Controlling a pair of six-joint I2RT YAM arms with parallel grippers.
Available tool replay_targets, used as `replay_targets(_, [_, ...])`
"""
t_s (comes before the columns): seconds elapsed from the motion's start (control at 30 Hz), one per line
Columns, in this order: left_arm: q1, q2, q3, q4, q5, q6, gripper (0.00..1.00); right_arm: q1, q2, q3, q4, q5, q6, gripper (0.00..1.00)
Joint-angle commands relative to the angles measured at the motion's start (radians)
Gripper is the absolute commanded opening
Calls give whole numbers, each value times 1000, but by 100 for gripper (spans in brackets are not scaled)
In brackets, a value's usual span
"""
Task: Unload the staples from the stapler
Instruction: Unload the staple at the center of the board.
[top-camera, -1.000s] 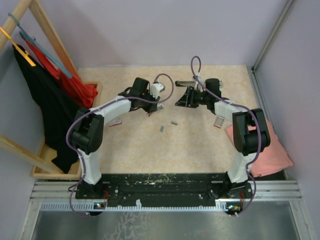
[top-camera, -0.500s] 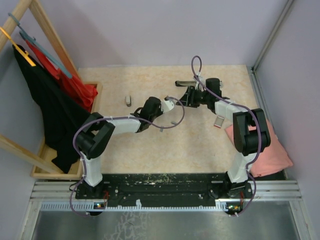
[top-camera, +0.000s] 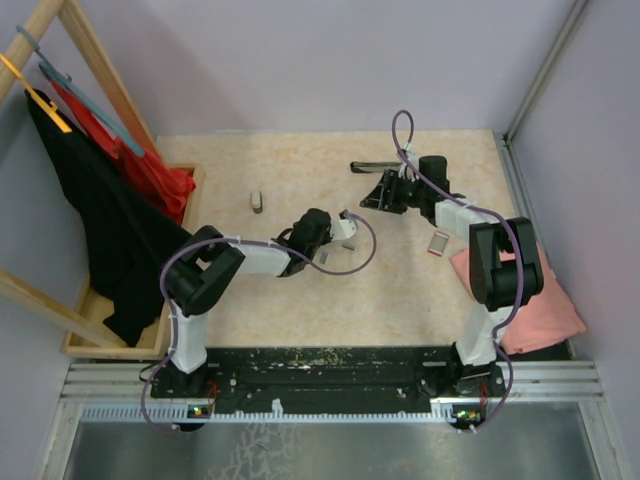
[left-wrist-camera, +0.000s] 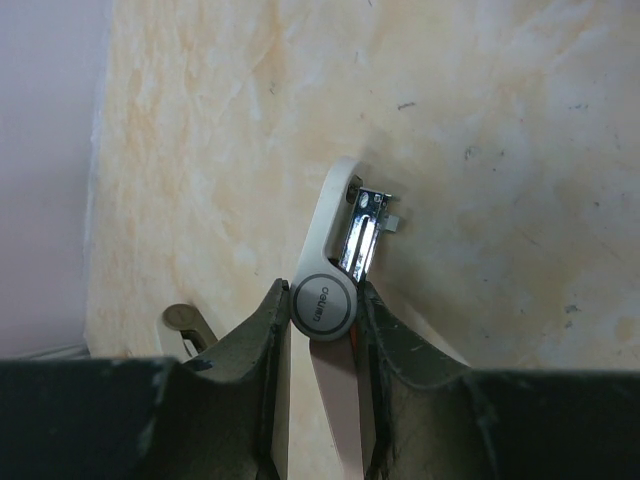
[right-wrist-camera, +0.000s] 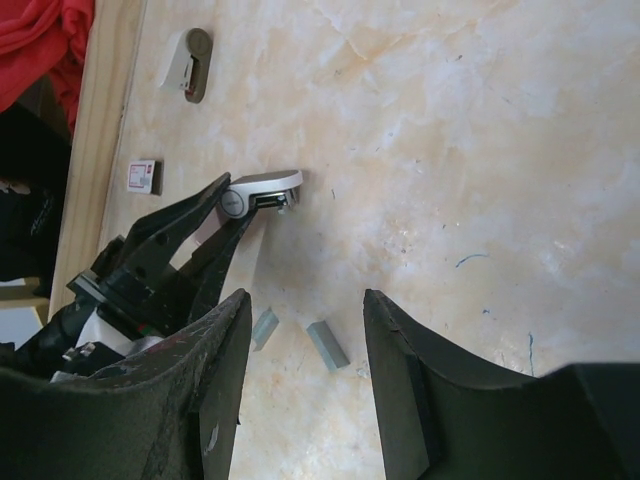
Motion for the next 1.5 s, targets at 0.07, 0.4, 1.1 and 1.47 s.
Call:
replay_targets(0.07, [12, -48, -9, 24, 32, -92, 0, -5, -61, 38, 19, -6, 9, 49])
replay_targets(0.4, [9, -63, -108, 275, -48, -46, 0, -5, -56, 41, 15, -12, 11, 49])
replay_targets(1.1, [50, -93, 107, -256, 208, -385, 0, -7, -32, 52, 1, -44, 4, 50])
replay_targets(1.47, [62, -151, 221, -382, 257, -510, 0, 18, -7, 57, 7, -87, 28, 57])
